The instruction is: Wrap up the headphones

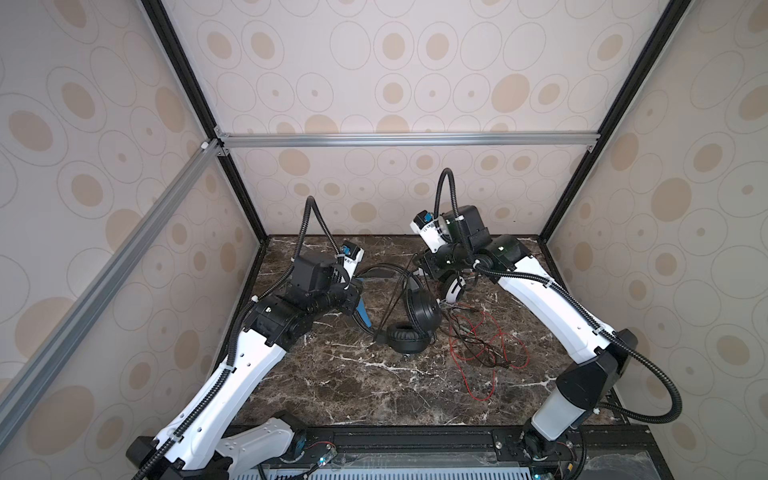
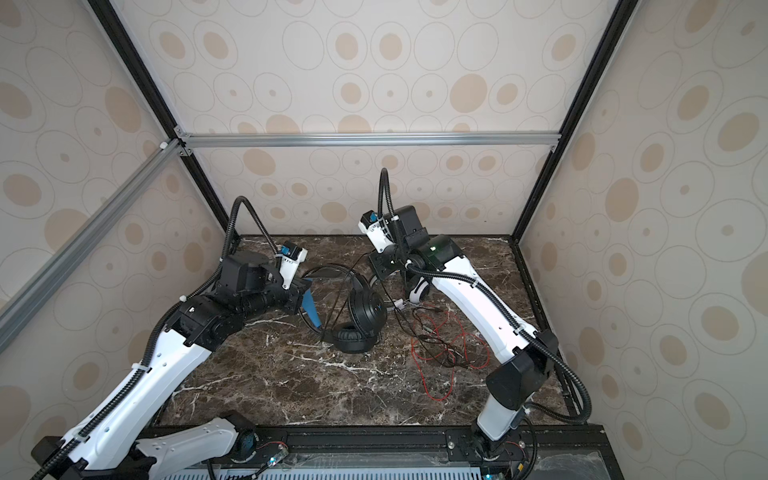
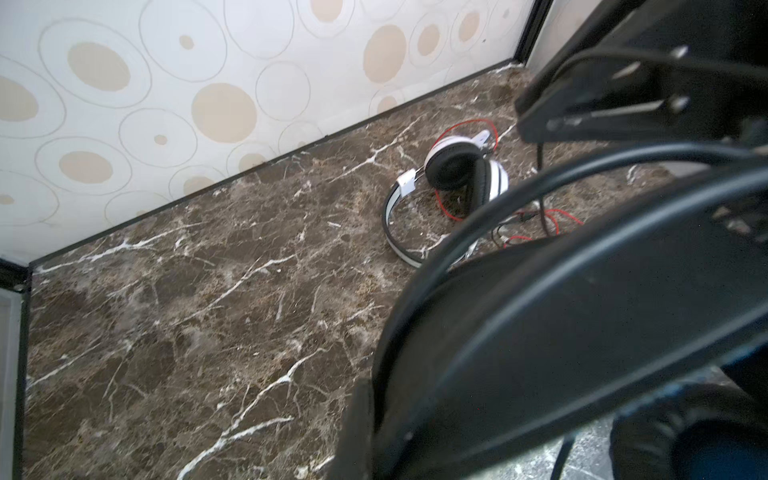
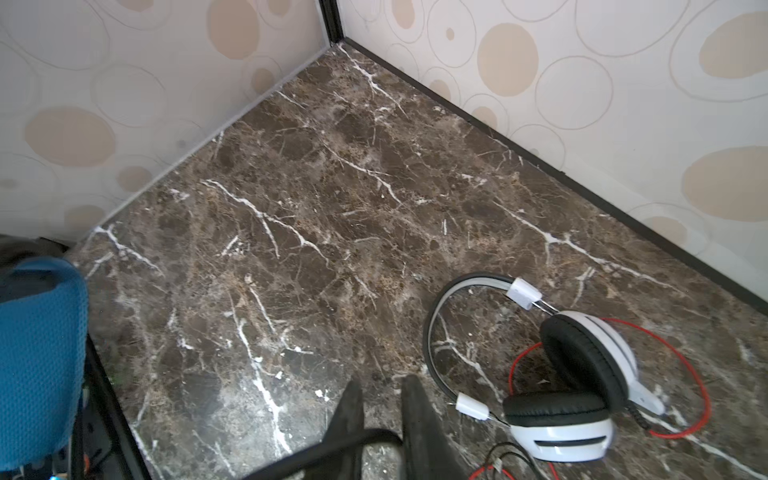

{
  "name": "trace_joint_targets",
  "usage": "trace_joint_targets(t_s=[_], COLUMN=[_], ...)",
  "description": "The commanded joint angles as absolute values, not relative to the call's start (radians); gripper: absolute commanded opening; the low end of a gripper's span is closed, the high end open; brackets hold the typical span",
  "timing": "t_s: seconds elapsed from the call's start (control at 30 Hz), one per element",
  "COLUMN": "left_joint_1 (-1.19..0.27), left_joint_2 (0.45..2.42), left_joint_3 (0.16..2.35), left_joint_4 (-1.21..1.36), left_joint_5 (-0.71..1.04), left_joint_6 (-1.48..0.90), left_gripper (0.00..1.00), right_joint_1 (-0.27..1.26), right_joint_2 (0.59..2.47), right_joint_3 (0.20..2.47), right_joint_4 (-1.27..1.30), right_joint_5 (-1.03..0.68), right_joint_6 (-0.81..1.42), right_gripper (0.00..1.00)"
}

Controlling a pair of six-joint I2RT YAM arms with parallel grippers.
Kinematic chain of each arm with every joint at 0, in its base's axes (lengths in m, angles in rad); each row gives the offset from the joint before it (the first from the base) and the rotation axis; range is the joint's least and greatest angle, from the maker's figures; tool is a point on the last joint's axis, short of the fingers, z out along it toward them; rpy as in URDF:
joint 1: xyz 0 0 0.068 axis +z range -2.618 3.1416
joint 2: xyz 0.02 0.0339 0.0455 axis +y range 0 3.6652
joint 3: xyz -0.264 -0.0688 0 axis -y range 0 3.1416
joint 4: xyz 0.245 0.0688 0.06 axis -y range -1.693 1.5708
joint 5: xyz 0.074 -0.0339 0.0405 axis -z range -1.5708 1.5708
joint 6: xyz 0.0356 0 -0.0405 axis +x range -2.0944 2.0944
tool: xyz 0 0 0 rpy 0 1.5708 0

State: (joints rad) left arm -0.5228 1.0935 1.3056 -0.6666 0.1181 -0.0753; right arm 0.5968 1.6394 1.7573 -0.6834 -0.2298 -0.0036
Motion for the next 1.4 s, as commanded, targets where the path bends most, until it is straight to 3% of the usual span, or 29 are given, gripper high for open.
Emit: trace_joint_targets(t_s=[0.0,0.53,1.37], left_joint_1=[-0.526,-0.526,-0.525], left_joint_2=[1.093,1.200,1.319], left_joint_3=[1.427,1.695,1.939], left_joint_4=[-0.577,-0.560,-0.472], left_joint_5=[0.232,0.294,0.215], left_joint_6=[-0.135,-0.245,-0.403], left_gripper=[0.00,0.00,0.00], right_joint_1=[0.574,0.569,0.570], right_joint_2=[1.583,1.512,1.680], right_joint_3=[1.645,1.233,1.216], right_joint_4=[-0.467,-0.037,0.177], right_joint_5=[-0.345,-0.466,-0.526], right_joint_6=[0.080,0.314,0.427], right_gripper=[0.23,0.27,0.24])
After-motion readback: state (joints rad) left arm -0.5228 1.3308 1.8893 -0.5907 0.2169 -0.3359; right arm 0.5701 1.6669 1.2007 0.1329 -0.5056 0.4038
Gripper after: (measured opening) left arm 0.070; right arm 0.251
